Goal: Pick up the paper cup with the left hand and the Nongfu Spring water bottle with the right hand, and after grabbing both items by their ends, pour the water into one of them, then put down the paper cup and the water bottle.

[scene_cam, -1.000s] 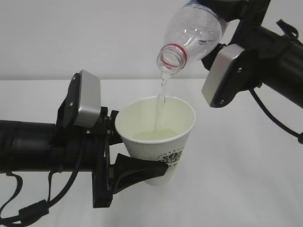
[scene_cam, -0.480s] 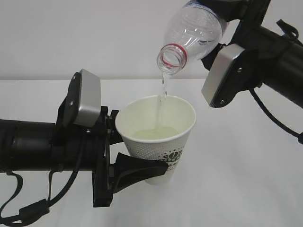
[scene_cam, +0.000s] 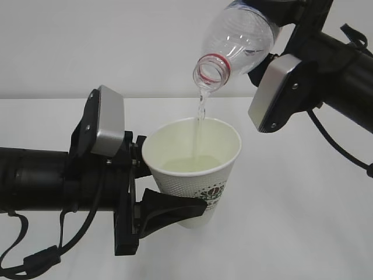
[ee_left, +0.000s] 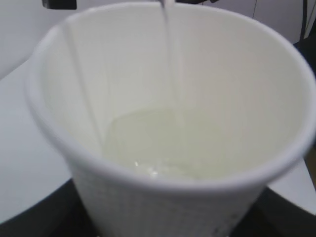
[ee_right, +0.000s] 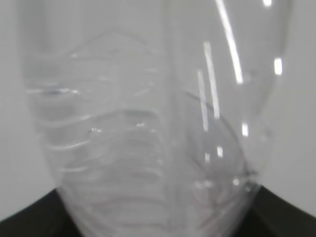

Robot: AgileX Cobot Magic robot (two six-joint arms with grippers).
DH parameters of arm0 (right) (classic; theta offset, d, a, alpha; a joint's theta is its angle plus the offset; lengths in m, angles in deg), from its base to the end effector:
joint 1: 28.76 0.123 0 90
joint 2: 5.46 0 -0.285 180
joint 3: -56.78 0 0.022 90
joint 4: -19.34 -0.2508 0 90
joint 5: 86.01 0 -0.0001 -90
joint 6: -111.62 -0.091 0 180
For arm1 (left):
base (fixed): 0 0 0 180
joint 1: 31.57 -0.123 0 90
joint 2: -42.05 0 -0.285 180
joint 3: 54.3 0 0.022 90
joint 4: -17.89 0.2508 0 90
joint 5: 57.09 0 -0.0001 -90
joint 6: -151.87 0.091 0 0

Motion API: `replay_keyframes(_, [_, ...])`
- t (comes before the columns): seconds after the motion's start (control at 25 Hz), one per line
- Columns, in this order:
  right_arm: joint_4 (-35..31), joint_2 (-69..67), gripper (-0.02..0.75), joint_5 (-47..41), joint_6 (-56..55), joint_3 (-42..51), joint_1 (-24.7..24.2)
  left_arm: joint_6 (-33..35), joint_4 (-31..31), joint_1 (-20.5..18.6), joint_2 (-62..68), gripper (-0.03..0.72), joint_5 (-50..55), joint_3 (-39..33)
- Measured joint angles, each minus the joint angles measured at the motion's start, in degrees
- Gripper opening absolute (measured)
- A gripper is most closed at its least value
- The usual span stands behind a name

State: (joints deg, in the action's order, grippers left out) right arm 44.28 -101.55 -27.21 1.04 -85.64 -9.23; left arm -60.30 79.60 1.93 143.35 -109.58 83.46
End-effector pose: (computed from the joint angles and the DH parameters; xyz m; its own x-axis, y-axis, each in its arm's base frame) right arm 0.2809 0.1344 0.2675 0.6639 -0.7467 -0.0415 0.1251 0.1656 -0.9782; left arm 0.2010 -0.2092 0.1895 -0.0343 0.2644 -0.9638 0.9851 0.1714 0.0120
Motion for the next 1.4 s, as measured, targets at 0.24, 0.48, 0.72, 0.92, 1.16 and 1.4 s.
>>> replay_keyframes(0.24, [-0.1,0.0,0.469,0.0,0.0,0.0,0.0,0.0,0.0,0.0,0.0,0.491,0.0,0.0])
replay_keyframes(0.48, [-0.1,0.0,0.469,0.0,0.0,0.0,0.0,0.0,0.0,0.0,0.0,0.491,0.1,0.0])
replay_keyframes(0.72, [-0.1,0.0,0.469,0.0,0.0,0.0,0.0,0.0,0.0,0.0,0.0,0.491,0.9,0.0])
replay_keyframes(0.92, [-0.1,0.0,0.469,0.0,0.1,0.0,0.0,0.0,0.0,0.0,0.0,0.491,1.0,0.0])
replay_keyframes(1.16, [-0.1,0.0,0.469,0.1,0.1,0.0,0.0,0.0,0.0,0.0,0.0,0.491,1.0,0.0])
replay_keyframes(1.4, [-0.1,0.0,0.469,0.1,0.1,0.0,0.0,0.0,0.0,0.0,0.0,0.491,1.0,0.0])
